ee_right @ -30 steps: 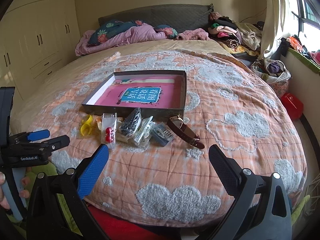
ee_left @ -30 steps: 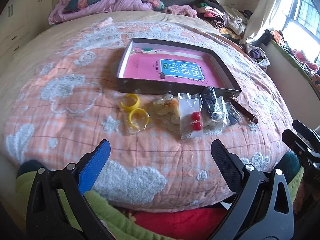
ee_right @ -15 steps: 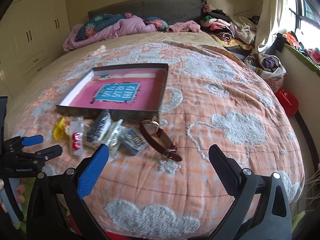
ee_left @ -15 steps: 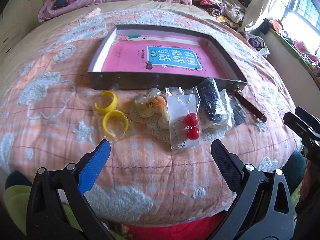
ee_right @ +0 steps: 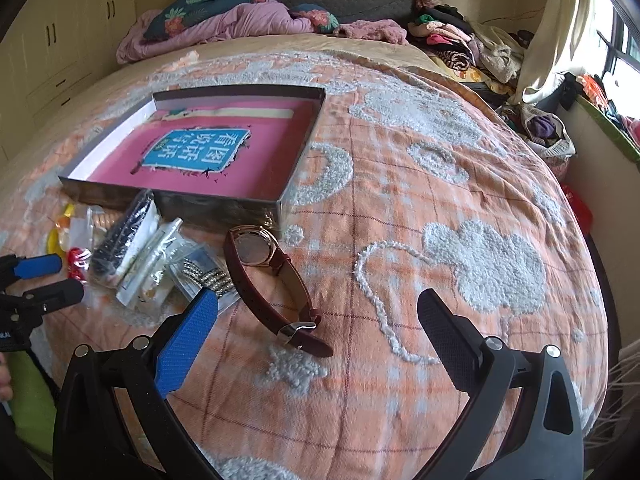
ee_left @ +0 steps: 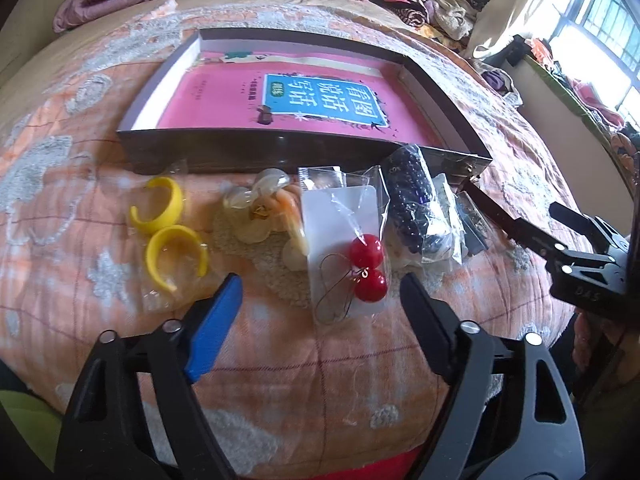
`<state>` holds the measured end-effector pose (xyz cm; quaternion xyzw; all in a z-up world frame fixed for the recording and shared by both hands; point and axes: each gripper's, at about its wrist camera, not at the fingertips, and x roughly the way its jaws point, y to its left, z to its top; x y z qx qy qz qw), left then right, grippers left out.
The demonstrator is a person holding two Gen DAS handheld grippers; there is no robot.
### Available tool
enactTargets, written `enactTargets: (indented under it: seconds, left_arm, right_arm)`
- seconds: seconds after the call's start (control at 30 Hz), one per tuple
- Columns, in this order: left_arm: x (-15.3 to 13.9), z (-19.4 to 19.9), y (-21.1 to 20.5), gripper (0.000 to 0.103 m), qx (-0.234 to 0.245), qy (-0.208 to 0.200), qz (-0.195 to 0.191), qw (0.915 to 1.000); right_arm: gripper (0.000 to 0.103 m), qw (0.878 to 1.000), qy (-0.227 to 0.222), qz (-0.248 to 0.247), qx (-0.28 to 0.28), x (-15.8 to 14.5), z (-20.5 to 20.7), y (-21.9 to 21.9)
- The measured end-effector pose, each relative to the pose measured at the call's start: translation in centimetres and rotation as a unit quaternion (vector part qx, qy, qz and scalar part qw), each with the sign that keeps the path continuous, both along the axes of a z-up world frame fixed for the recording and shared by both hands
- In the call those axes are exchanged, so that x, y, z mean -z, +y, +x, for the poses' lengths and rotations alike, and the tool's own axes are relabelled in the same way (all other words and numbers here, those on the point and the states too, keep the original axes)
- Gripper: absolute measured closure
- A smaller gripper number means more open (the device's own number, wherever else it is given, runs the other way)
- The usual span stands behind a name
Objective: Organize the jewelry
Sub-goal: 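Grasp the brown leather watch with the right tool while the left tool grasps the red earring bag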
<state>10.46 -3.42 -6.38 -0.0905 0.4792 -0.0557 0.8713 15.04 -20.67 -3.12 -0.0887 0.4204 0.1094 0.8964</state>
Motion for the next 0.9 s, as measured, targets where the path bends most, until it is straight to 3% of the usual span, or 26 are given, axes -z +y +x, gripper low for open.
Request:
enactTargets:
  seconds: [0.23, 0.3, 0.47, 0.53, 0.6, 0.67, 0.73, 0.9]
  left_arm:
    - [0.6, 0.8, -0.6, 0.061, 0.014, -0.006, -0.007, 0.9999]
    - [0.5, 0.8, -0.8, 0.063, 0.016, -0.009, -0.002, 0.9998]
    - [0.2, 0.6, -0.2, 0.077, 0.017, -0.016, -0.009, 0.9997]
    - [-0.1, 0.4, 0.1, 0.078, 0.018, -0.02, -0.015, 0.9995]
    - [-0.7, 0.1, 0.3, 0.078, 0.02, -0.028, -0.017, 0.9993]
    - [-1.4, -0.2, 0.5, 0.078, 0.022, -0.033, -0.022, 0.999]
    - [-2.0, -0.4, 0.7, 0.079, 0.025, -0.037, -0.023, 0.9987]
    - [-3.9, -0.6, 1.8, 0.079, 0.027, -0.049, -0.021, 0.9982]
  right_arm:
    - [0.004, 0.998, -0.007, -0.056, -0.024, 1.7, 1.0, 0.8]
    - [0.006, 0.998, -0.009, -0.062, -0.029, 2.1, 1.2, 0.9]
    - [0.027, 0.996, -0.013, -0.069, -0.049, 2.4, 1.4, 1.5]
    - [0.049, 0.996, -0.011, -0.067, -0.061, 2.6, 1.4, 1.8]
    - [0.063, 0.996, -0.004, -0.058, -0.07, 2.7, 1.3, 1.9]
    - [0.066, 0.996, -0.007, -0.052, -0.071, 2.5, 0.9, 2.1]
    - [0.084, 0.997, -0.011, -0.032, -0.071, 1.9, 0.6, 1.8]
    - [0.088, 0.997, -0.034, 0.018, -0.059, -0.7, -0.2, 0.6]
